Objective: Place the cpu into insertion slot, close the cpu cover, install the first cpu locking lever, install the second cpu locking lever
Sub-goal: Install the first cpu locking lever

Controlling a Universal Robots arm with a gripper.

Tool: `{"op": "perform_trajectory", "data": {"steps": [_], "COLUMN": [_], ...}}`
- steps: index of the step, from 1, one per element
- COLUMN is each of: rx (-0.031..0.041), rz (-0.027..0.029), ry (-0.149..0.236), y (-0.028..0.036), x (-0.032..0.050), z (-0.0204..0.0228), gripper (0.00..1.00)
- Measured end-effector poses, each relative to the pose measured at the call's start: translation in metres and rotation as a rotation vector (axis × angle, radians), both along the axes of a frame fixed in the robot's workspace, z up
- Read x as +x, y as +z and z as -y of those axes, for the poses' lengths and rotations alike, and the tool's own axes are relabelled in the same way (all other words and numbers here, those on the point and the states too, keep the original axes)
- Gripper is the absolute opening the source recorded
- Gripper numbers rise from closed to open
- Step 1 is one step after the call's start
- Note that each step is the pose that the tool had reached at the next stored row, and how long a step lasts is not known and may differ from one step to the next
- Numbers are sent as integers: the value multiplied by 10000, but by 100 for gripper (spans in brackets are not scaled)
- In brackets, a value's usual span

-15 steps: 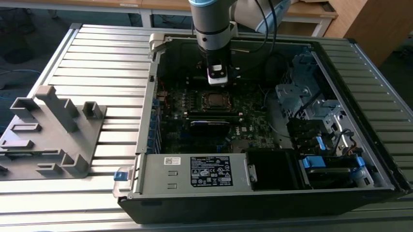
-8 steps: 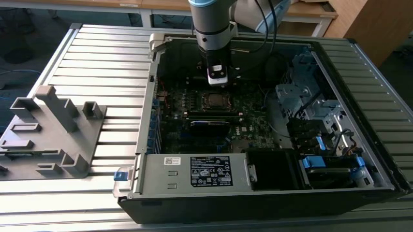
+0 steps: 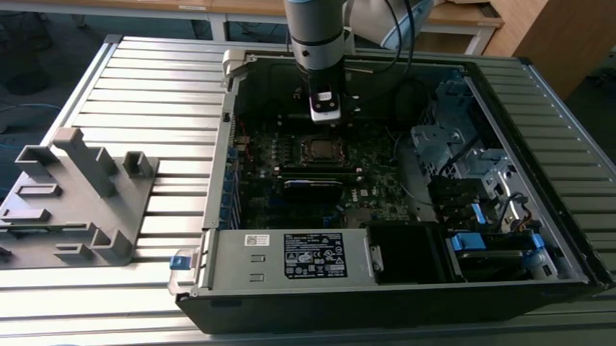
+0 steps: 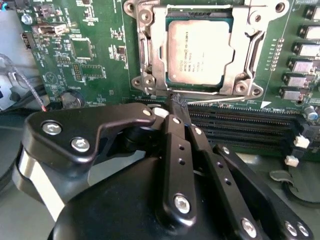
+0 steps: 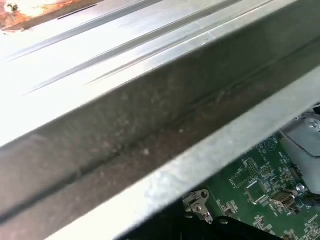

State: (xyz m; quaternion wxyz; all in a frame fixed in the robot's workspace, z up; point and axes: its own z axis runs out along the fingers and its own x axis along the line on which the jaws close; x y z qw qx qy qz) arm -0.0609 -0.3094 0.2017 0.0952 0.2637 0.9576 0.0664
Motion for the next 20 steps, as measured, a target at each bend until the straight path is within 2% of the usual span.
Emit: {"op": "perform_trajectory", "data": {"steps": [2,4,6,10,15,20], "rx": [35,102,165,246,246,242], "rz": [2,11,25,62,65,146], "ry": [-1,0,-1,0,0,2], "y": [0,1,0,-8,-9,-33], "x": [-8,-28,-56,-80,-82,-88], "z": [0,0,0,-2,-2,-1], "gripper": [11,11,11,11,11,11]}}
